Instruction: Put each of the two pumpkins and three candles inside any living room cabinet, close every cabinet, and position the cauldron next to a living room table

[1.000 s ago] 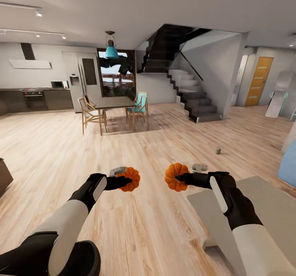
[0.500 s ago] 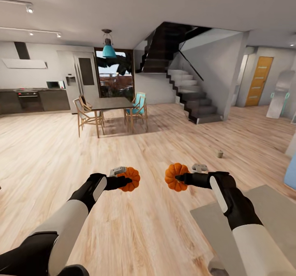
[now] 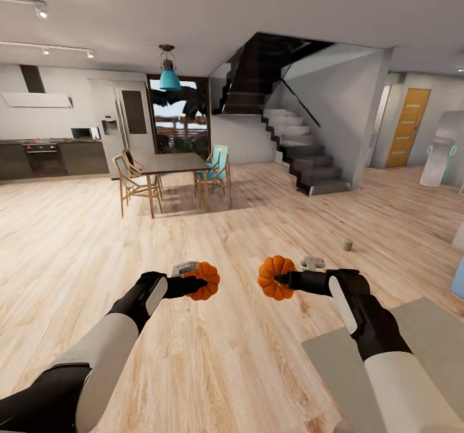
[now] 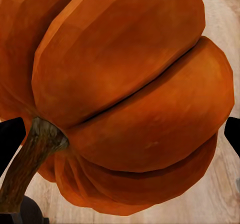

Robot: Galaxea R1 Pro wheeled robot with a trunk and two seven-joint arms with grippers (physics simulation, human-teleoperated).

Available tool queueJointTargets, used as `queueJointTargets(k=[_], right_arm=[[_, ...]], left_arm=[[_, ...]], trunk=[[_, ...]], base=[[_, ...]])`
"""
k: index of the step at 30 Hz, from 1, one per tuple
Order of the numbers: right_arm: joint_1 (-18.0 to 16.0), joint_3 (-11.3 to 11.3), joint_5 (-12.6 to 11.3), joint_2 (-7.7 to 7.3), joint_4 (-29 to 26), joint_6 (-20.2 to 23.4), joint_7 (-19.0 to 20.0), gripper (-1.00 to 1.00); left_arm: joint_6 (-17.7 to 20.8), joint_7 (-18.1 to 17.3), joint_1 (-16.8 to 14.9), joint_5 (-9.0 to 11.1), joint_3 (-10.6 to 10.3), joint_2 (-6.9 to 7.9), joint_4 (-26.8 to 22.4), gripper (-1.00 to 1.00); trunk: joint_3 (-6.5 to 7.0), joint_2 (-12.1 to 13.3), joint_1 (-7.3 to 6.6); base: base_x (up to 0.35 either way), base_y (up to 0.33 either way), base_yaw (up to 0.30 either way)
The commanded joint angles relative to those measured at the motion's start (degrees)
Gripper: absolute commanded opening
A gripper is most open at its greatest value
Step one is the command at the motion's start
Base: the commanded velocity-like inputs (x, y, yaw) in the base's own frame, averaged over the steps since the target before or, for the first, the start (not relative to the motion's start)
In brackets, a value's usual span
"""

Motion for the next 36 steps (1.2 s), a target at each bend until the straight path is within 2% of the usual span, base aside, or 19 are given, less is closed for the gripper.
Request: queueJointTargets(k=[1, 12, 17, 25, 32, 36], right_arm=[[-0.04, 0.02, -0.22, -0.03, -0.04, 0.26, -0.03, -1.00], [-0.04, 0.03, -0.21, -0.03, -0.04, 0.26, -0.01, -1.00], [-0.04, 0.81, -0.21, -0.03, -0.04, 0.20, -0.04, -1.00], [-0.04, 1.22, -0.23, -0.03, -0.04, 0.18, -0.06, -1.00], [-0.04, 1.54, -0.23, -0.03, -0.04, 0.18, -0.10, -1.00], [-0.04, 1.99, -0.15, -0.03, -0.04, 0.10, -0.18, -1.00]], left_arm=[[0.36, -0.01, -0.03, -0.27, 0.35, -0.06, -0.09, -1.00], [0.40, 0.02, -0.04, -0.27, 0.35, -0.06, -0.09, -1.00], [0.35, 0.02, -0.05, -0.27, 0.35, -0.06, -0.09, -1.00], [0.33, 0.02, -0.05, -0.27, 0.35, -0.06, -0.09, -1.00], [0.33, 0.02, -0.02, -0.27, 0.40, -0.06, -0.09, -1.00], [0.33, 0.02, -0.04, -0.10, 0.37, -0.06, -0.09, -1.00]], trunk=[[-0.06, -0.03, 0.00], [-0.06, -0.03, 0.00], [-0.06, -0.03, 0.00], [-0.06, -0.03, 0.00], [-0.06, -0.03, 0.00], [-0.07, -0.03, 0.00]], base=[[0.075, -0.025, 0.000], [0.235, -0.142, 0.000], [0.250, -0.147, 0.000], [0.074, -0.026, 0.000], [0.284, -0.001, 0.000], [0.087, 0.000, 0.127]])
